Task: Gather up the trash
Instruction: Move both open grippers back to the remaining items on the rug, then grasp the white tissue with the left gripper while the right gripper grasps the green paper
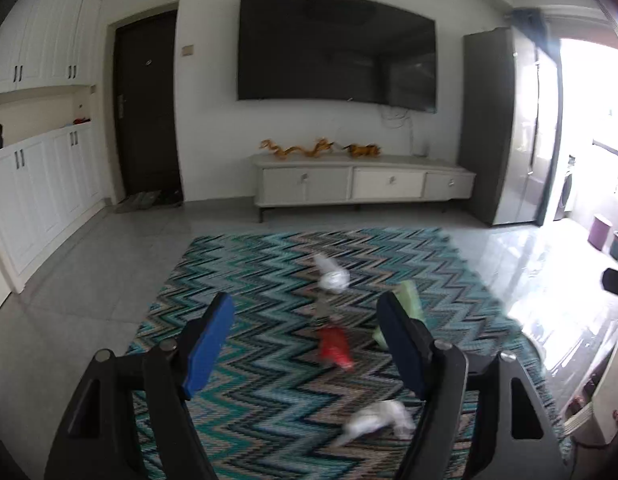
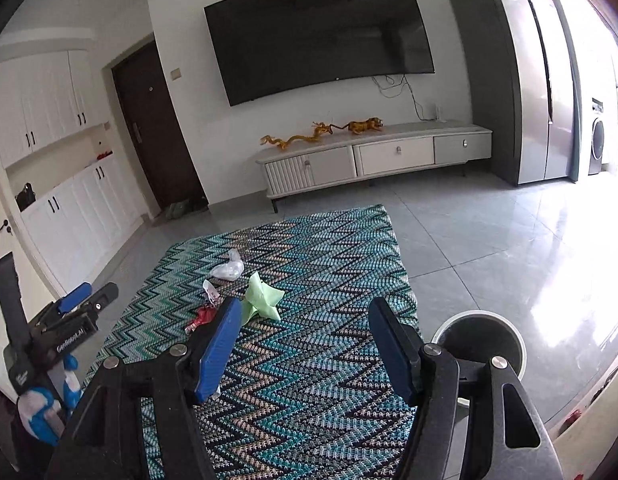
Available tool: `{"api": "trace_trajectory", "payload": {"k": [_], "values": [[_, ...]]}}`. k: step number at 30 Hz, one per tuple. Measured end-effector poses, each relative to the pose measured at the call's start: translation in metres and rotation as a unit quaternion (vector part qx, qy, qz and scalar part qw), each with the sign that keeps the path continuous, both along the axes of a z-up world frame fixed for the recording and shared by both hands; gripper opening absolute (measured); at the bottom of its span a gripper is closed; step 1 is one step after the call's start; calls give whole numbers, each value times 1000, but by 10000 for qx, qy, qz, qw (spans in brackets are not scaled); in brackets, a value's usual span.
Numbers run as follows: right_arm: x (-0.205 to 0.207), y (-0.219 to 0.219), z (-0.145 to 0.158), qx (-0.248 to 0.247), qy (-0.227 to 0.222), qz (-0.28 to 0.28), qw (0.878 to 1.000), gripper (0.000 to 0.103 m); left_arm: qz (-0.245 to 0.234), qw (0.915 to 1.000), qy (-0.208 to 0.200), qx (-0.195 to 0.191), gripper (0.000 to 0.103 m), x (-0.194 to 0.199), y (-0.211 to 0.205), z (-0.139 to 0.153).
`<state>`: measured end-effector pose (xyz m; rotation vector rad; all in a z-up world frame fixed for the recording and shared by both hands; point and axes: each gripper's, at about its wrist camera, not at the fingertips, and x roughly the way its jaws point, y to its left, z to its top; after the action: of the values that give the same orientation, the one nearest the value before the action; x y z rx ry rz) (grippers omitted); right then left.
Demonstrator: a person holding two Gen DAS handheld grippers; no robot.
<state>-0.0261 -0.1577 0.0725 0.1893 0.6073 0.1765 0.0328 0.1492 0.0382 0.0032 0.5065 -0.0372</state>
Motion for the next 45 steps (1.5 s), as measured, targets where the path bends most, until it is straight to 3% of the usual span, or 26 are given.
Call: {"api": "trace_trajectory", "payload": {"k": [3,5,9,15,20,22,30,34,41,42,45], "values": [[10,4,-10,-1,138,73,9999,64,-190,9995,267,33,73,8,6,-18],[18,8,-17,-11,255,137,9996,64,-584,9968,547,-16,73,13,2,-37],[36,16,-34,-80,521,292,9982,64,-1371,9838,1152,28,73,20,-18,-77],[60,21,-56,-113,849,412,9955,64,-1921,9667,1678,-188,71,34,-33,-112],[90,35,-75,-201,1095,613,9919,64,-2288,9524,1955,-489,60,45,-41,-131],[103,43,-84,-228,1187,715,9901,64,-2346,9486,2055,-543,50,47,-42,-137],[154,74,-111,-201,1392,1139,9835,68,-2377,9440,2062,-989,32,53,-32,-142],[177,95,-125,-112,1455,1266,9812,73,-2390,9407,2080,-1210,30,55,-26,-143],[202,116,-147,-184,1498,1160,9817,75,-2402,9397,2077,-1271,30,54,-22,-141],[203,115,-151,-170,1538,1138,9814,74,-2402,9398,2074,-1270,30,54,-22,-141],[202,111,-159,-101,1600,1146,9804,53,-2399,9405,2061,-1241,29,55,-22,-141]]}}
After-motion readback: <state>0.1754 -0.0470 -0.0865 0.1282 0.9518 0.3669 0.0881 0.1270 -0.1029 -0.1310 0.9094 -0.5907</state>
